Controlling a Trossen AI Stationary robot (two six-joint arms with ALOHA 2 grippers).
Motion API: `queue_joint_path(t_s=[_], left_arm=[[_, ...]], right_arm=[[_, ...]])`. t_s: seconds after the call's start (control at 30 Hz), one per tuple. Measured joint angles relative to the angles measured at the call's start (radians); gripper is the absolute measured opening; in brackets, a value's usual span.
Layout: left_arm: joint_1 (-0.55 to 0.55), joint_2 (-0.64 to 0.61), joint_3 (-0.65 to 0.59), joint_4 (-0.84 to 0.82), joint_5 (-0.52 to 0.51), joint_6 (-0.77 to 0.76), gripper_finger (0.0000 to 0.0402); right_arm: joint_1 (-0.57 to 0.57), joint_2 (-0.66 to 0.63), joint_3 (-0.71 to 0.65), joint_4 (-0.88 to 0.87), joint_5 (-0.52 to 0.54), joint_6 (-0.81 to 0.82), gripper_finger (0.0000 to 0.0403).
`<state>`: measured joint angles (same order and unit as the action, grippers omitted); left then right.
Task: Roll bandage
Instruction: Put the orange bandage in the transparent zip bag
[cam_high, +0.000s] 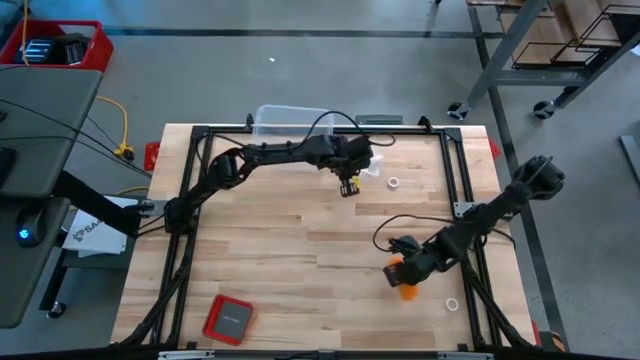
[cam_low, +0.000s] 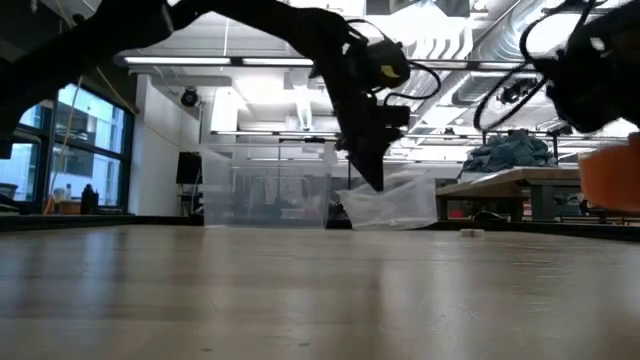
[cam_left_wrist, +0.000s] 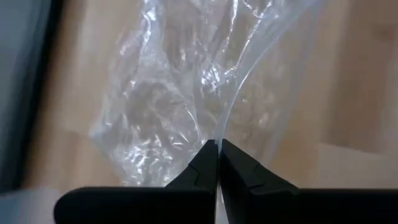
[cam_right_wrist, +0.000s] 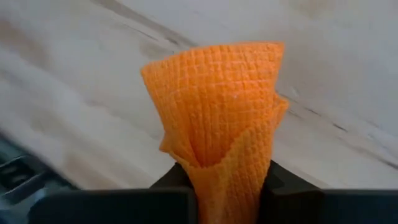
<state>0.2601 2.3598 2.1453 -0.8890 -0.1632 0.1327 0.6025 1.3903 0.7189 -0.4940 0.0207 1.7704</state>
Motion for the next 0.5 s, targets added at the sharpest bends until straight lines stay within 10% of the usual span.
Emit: queue_joint_path(t_s=[0.27,0.5], left_arm=[[-0.025,-0.093,0.013,-0.082,0.385,-0.391,0.0001],[-0.103,-0.101,0.011,0.042,0.631,-0.655,0.0001]], right_arm=[[0.031,-0.227,0.056,-0.068,0.255,-0.198,0.0045],[0.036,-0.389,0.213,-0.154,0.68,-0.406,0.0045]])
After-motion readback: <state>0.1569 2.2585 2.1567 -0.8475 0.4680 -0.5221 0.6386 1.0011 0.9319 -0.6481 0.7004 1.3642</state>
